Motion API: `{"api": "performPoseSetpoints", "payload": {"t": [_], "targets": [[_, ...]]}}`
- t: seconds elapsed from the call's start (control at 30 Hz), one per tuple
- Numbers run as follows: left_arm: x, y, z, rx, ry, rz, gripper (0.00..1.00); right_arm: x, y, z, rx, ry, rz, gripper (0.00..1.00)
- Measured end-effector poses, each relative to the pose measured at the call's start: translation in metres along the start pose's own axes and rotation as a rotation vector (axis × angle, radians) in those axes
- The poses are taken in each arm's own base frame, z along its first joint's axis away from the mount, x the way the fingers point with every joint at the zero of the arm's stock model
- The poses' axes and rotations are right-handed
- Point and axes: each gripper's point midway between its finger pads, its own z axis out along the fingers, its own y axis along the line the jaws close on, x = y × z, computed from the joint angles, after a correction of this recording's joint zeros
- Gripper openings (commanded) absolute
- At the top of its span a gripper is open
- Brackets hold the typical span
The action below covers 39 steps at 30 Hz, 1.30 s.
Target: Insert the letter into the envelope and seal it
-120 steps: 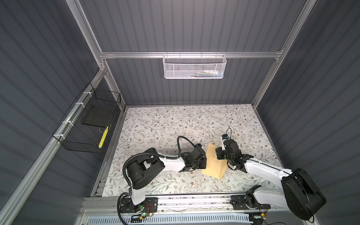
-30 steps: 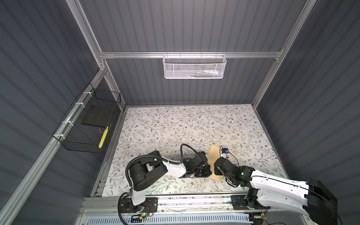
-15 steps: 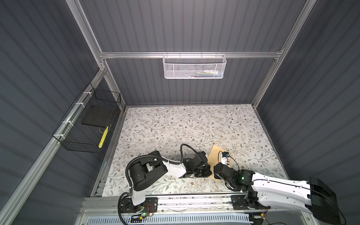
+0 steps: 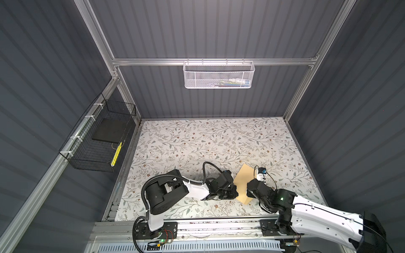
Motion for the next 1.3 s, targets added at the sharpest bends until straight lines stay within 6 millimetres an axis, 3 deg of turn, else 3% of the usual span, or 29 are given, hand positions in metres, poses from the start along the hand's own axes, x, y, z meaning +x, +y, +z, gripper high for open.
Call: {"api": "performPoseSetpoints", "payload": {"t": [0.17, 0.43, 0.93, 1.3], "targets": [[-0.001, 0.000, 0.000, 0.000, -0.003, -0.001, 0.06, -0.030, -0.007, 0.002, 0.022, -0.040, 0.030, 0.00], [-0.001, 0.000, 0.000, 0.003, -0.004, 0.003, 0.06, -0.066, -0.029, 0.025, 0.084, -0.063, 0.061, 0.00], [-0.001, 0.000, 0.000, 0.015, -0.009, 0.006, 0.06, -0.068, -0.032, 0.073, 0.102, -0.022, 0.050, 0.00], [-0.001, 0.001, 0.000, 0.017, -0.010, 0.006, 0.06, -0.079, -0.051, 0.072, 0.172, -0.075, 0.083, 0.00]]}}
